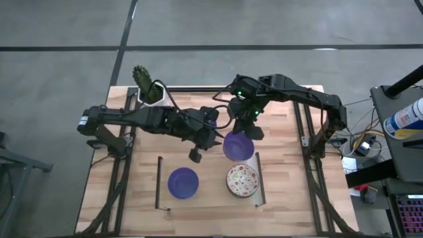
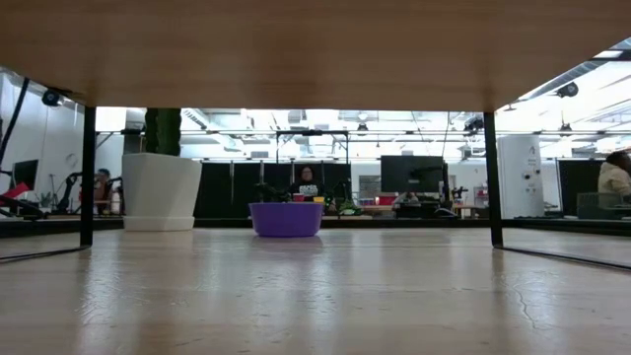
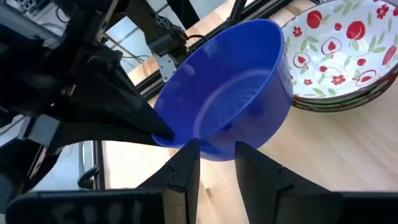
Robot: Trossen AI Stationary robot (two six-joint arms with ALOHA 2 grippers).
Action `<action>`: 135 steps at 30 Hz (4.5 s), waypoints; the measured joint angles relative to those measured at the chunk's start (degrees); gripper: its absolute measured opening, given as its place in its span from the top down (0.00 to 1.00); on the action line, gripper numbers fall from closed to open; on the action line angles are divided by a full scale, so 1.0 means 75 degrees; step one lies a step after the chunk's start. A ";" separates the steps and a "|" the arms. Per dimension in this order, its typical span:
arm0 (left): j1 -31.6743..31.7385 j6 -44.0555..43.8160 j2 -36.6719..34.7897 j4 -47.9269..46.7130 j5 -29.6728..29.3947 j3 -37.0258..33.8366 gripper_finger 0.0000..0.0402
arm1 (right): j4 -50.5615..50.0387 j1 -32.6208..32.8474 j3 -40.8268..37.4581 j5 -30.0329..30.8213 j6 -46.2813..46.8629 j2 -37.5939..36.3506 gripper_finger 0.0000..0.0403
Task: Pick & Place Mini bowls
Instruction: Stack the right blue bowl on the blue bowl on the shelf
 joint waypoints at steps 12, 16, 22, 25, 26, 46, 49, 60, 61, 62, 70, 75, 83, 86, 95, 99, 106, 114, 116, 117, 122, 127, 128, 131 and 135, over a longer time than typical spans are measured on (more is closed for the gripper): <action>-0.0009 0.0274 0.0046 -0.0149 0.0343 0.0161 0.76 | -0.0023 -0.0003 -0.0058 0.0000 0.0001 0.0269 0.98; -0.0017 -0.0467 0.0090 -0.0293 0.0169 0.0181 0.76 | 0.0006 -0.0002 0.0173 0.0208 0.0049 0.0394 0.98; -0.0015 -0.2227 -0.0261 -0.0749 -0.0942 0.0168 0.76 | 0.0357 0.0111 0.0285 0.2861 0.0600 0.0399 0.98; -0.0015 -0.3395 -0.0475 -0.0756 -0.1855 0.0172 0.76 | 0.0899 0.0239 0.0285 0.3618 0.0811 0.0383 0.98; -0.0016 -0.3850 -0.0518 -0.0791 -0.2237 0.0171 0.76 | 0.1078 0.0279 0.0285 0.3846 0.0844 0.0367 0.98; -0.0004 -0.5226 -0.0570 -0.0921 -0.6375 -0.0773 0.76 | 0.3122 0.1509 0.0271 0.9427 0.0662 0.0347 0.98; -0.0003 -0.5229 -0.0572 -0.0857 -0.6734 -0.0843 0.76 | 0.3155 0.1541 0.0268 0.9431 0.0679 0.0349 0.98; 0.0052 -0.4765 -0.0569 -0.0644 -0.7077 -0.0970 0.76 | 0.3348 0.1678 0.0268 0.9335 0.0511 0.0347 0.98; 0.0052 -0.4713 -0.0569 -0.0629 -0.7073 -0.0973 0.76 | 0.3340 0.1682 0.0268 0.9265 0.0515 0.0347 0.98; 0.0058 -0.4693 -0.0569 -0.0625 -0.7073 -0.0973 0.77 | 0.3347 0.1680 0.0268 0.9207 0.0524 0.0344 0.98; 0.0181 -0.4444 -0.0572 -0.0601 -0.7155 -0.0904 0.98 | 0.3392 0.1722 0.0268 0.9189 0.0539 0.0335 0.98; 0.0213 -0.4092 -0.0576 -0.0592 -0.7133 -0.0900 0.99 | 0.3399 0.1731 0.0268 0.9162 0.0517 0.0335 0.98; 0.0246 -0.3732 -0.0578 -0.0907 -0.6824 -0.0574 1.00 | 0.3360 0.1716 0.0258 0.9149 0.0183 0.0315 0.94; 0.0317 -0.3706 -0.0587 -0.1120 -0.6440 -0.0438 1.00 | 0.3378 0.1734 0.0250 0.9009 -0.0095 0.0268 0.85; 0.0414 -0.3836 -0.0581 -0.2805 -0.5274 0.0423 1.00 | 0.3198 0.1786 0.0261 0.8765 -0.0952 -0.0087 0.56; 0.0457 -0.4357 -0.0581 -0.4142 -0.4309 0.1179 1.00 | 0.3163 0.1754 0.0271 0.8852 -0.0894 -0.0463 0.51; 0.0459 -0.4969 -0.0584 -0.5365 -0.0811 0.2273 1.00 | 0.3052 0.1725 0.0112 0.8810 -0.0336 -0.1078 0.52; -0.0267 -0.6609 -0.0437 -0.5978 0.0089 0.2047 1.00 | 0.2863 0.1626 -0.0224 0.8804 -0.0097 -0.1228 0.52; -0.0574 -0.6939 -0.0344 -0.5954 0.0161 0.1926 1.00 | 0.2868 0.1602 -0.0267 0.8823 -0.0091 -0.1212 0.52; -0.0739 -0.7106 -0.0302 -0.5958 0.0161 0.1860 1.00 | 0.2857 0.1589 -0.0305 0.8827 -0.0096 -0.1204 0.52; -0.1537 -0.7847 -0.0029 -0.5802 0.0206 0.1635 1.00 | 0.2920 0.1502 -0.0598 0.8807 -0.0110 -0.1180 0.52; -0.2018 -0.8161 0.0231 -0.5819 -0.0303 0.1505 1.00 | 0.2924 0.1374 -0.0741 0.8813 -0.0108 -0.1186 0.52; -0.2044 -0.8185 0.0263 -0.5781 -0.0314 0.1430 1.00 | 0.2924 0.1363 -0.0748 0.8808 -0.0108 -0.1186 0.52; -0.2060 -0.8220 0.0358 -0.5515 -0.0313 0.1155 1.00 | 0.2926 0.1361 -0.0755 0.8807 -0.0027 -0.1189 0.52; -0.2060 -0.8230 0.0387 -0.5625 -0.0341 0.0787 1.00 | 0.2882 0.1359 -0.0758 0.8807 0.0117 -0.1189 0.52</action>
